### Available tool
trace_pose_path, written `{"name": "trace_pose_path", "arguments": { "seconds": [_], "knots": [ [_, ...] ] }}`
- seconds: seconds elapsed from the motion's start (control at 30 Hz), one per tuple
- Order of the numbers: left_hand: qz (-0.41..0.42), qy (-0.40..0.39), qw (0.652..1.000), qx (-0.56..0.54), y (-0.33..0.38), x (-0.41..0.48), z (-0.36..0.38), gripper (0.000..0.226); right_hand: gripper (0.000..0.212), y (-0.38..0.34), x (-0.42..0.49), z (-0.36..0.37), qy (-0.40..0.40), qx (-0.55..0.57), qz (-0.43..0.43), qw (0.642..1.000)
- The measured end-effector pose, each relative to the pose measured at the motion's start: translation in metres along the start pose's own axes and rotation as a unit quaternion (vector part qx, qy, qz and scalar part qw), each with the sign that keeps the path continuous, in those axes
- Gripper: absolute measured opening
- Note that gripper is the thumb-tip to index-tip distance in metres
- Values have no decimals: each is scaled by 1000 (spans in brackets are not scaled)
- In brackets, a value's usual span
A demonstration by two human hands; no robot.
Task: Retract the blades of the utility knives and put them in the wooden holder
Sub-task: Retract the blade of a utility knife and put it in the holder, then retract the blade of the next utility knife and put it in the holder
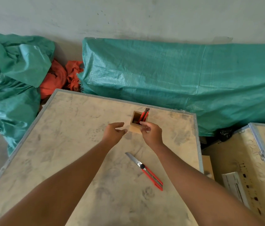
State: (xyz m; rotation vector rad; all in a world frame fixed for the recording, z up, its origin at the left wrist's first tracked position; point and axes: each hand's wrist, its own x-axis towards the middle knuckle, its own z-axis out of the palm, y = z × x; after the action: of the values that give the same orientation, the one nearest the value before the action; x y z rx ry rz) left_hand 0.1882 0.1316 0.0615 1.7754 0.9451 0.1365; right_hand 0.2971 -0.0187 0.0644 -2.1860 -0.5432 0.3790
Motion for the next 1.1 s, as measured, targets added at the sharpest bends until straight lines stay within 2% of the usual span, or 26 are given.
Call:
{"name": "trace_pose_path", "arguments": {
  "seconds": [0.1,0.27,0.47,0.67,0.77,0.93,1.1],
  "knots": [
    [-14,16,1000,7,-27,-25,-26,40,24,-8,-28,22,-37,34,28,998],
    [-73,47,996,6,-85,-72,-78,37,23,-25,-82,78,-142,53,86,985],
    [-115,54,988,89,-159,-124,-117,44,24,-42,-137,147,-205,46,128,969],
    [-106,5,981,162,-196,-145,-120,54,41,-50,-152,185,-204,-1,149,968],
    [-61,-19,974,217,-199,-148,-117,43,41,-49,-150,194,-199,-11,170,965],
    [-15,-40,967,251,-206,-148,-118,30,27,-32,-143,210,-173,26,219,960],
    [5,-28,974,226,-204,-149,-120,31,20,-45,-148,202,-142,92,256,952]
  ]
}}
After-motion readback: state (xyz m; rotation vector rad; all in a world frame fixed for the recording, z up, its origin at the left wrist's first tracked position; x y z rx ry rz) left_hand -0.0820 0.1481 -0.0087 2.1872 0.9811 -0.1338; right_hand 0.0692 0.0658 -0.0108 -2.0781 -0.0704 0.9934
